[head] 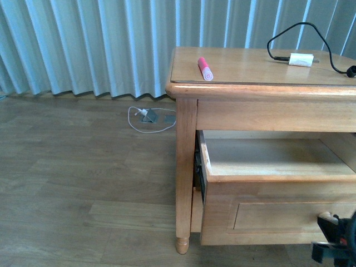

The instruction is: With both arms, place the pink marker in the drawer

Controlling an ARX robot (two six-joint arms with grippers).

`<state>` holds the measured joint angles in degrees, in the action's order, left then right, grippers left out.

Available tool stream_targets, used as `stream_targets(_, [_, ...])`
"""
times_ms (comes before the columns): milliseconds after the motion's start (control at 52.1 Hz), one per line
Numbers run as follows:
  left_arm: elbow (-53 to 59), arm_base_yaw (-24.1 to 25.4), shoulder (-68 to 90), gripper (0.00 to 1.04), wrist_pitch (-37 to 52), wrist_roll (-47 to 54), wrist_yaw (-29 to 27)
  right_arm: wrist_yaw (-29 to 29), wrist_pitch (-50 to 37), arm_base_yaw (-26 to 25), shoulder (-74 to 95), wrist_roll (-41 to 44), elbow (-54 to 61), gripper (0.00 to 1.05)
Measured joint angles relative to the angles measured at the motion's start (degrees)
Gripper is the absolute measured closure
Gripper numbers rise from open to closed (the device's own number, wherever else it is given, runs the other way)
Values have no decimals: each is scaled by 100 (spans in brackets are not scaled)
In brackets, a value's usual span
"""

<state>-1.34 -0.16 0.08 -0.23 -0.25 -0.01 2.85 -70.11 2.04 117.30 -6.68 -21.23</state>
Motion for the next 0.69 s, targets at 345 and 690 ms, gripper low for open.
stream_targets(345, [0,0,0,6,0,0,0,474,-509,-232,-72,37,682,76])
stream_targets(690, [0,0,0,6,0,0,0,793,1412,-581,-2371,35,1185,19])
